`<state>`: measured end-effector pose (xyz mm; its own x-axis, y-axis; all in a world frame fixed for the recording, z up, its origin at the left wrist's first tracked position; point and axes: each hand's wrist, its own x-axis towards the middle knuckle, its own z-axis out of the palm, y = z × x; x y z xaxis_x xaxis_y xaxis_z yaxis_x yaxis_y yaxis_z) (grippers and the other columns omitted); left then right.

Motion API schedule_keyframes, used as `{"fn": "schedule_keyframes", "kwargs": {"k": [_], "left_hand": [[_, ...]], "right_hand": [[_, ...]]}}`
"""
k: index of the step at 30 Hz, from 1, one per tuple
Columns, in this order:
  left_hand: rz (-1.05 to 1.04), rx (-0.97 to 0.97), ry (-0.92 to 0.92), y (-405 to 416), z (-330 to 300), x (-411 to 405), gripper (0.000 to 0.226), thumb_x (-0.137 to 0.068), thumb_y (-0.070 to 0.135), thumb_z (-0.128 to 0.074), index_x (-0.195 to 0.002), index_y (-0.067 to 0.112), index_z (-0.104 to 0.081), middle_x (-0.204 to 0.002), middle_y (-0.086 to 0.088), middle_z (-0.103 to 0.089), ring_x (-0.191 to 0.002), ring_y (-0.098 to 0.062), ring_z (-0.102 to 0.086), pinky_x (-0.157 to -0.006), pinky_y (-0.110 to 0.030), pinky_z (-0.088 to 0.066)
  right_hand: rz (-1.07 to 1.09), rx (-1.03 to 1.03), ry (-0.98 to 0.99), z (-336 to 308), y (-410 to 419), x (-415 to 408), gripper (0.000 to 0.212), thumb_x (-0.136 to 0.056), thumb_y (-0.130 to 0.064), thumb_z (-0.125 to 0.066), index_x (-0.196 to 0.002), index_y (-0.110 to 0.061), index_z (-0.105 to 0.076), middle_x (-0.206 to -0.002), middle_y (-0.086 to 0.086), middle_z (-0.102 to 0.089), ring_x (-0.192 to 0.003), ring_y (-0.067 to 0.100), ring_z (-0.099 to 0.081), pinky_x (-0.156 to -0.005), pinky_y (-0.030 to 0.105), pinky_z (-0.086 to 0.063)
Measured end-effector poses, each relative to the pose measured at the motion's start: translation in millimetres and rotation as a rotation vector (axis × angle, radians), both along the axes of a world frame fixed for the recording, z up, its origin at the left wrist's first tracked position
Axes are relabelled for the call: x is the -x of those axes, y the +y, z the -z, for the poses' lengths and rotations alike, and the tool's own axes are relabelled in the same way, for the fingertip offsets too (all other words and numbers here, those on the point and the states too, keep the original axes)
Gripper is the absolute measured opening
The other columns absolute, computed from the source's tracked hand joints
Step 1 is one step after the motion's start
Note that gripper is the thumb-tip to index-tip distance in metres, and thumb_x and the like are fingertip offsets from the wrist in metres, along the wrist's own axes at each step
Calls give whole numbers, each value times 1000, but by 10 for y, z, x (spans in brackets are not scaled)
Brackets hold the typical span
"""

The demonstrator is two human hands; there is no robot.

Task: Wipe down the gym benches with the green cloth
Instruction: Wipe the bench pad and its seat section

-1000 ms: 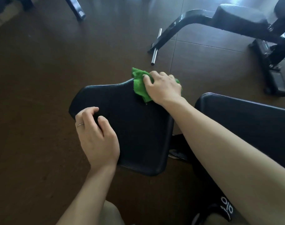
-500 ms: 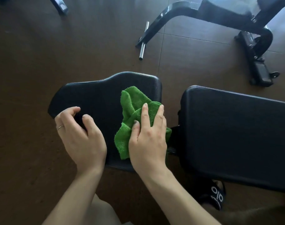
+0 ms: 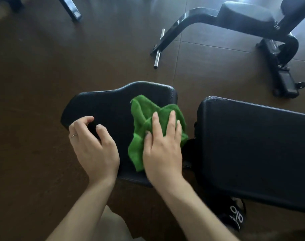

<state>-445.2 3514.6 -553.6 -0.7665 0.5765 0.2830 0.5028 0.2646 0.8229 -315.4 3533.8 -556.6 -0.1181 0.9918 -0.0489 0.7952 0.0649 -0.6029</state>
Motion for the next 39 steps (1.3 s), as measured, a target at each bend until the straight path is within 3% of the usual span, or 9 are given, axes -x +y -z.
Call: {"fn": "schedule_keyframes", "kwargs": {"k": [3, 7, 12, 15, 18, 26, 30, 34, 39], "left_hand": [[-6, 5, 9, 1, 25, 6, 24, -96, 15, -49, -118, 9, -57, -120, 2, -54, -116, -23, -51, -92, -28, -37], [5, 4, -18, -16, 14, 1, 22, -97, 12, -49, -118, 9, -56, -119, 4, -53, -117, -21, -50, -86, -10, -32], [-3, -30, -35, -23, -4, 33, 21, -98, 13, -47, -117, 13, -57, -117, 0, -59, -112, -24, -55, -88, -34, -46], [-5, -51, -47, -28, -22, 41, 21, -100, 14, -45, -117, 15, -57, -116, 1, -60, -110, -23, -56, -91, -44, -48], [-17, -79, -20, -35, -21, 58, 22, -102, 12, -44, -119, 13, -58, -117, -2, -61, -108, -20, -57, -93, -43, -49], [-164, -242, -142, -66, 79, 53, 30, -101, 10, -41, -128, 2, -52, -124, -11, -55, -115, -22, -55, -100, -45, -47], [-278, -230, -275, -44, 108, 63, 29, -99, 18, -42, -121, 3, -55, -118, -8, -53, -107, -23, -53, -94, -43, -47], [-262, -188, -297, -44, 78, 49, 26, -99, 20, -42, -120, 9, -54, -121, -5, -50, -104, -22, -51, -80, -23, -43], [-263, -157, -306, -47, 67, 29, 24, -101, 21, -43, -121, 14, -53, -124, -4, -48, -103, -20, -52, -78, -34, -50]], "right_hand": [[-25, -13, -8, 24, -357, -20, 61, -105, -47, -22, -164, -34, -19, -173, 3, 6, -158, 29, 9, -123, 40, -7], [-17, 21, -9, -21, 232, -17, 56, -109, -41, -30, -164, -35, -22, -173, 5, 7, -158, 31, 7, -126, 40, -8], [-29, 106, -223, -159, 1268, 278, 56, -110, -42, -20, -165, -34, -12, -173, 11, 3, -158, 38, 7, -125, 58, -8], [-205, 74, -321, -230, 1364, 782, 55, -109, -42, -18, -162, -31, -22, -173, 13, -4, -159, 37, 6, -124, 59, -2], [-386, -16, -361, -199, 1061, 968, 57, -109, -45, -18, -164, -31, -17, -174, 10, 0, -158, 35, 12, -125, 57, -1], [-676, -83, -377, -240, -90, -153, 60, -105, -57, -14, -163, -45, -5, -173, -11, 6, -158, 15, 17, -129, 48, -11], [-710, -151, -390, -220, 224, 3, 59, -106, -58, -16, -163, -47, -5, -173, -13, 2, -159, 15, 10, -128, 46, -13], [-702, -175, -389, -178, 942, 655, 57, -109, -52, -23, -164, -42, -13, -174, -9, -6, -160, 18, -2, -127, 47, -14], [-688, -128, -391, -209, 1034, 846, 59, -109, -51, -20, -165, -37, -10, -174, -5, -6, -160, 16, 2, -128, 46, -9]]}}
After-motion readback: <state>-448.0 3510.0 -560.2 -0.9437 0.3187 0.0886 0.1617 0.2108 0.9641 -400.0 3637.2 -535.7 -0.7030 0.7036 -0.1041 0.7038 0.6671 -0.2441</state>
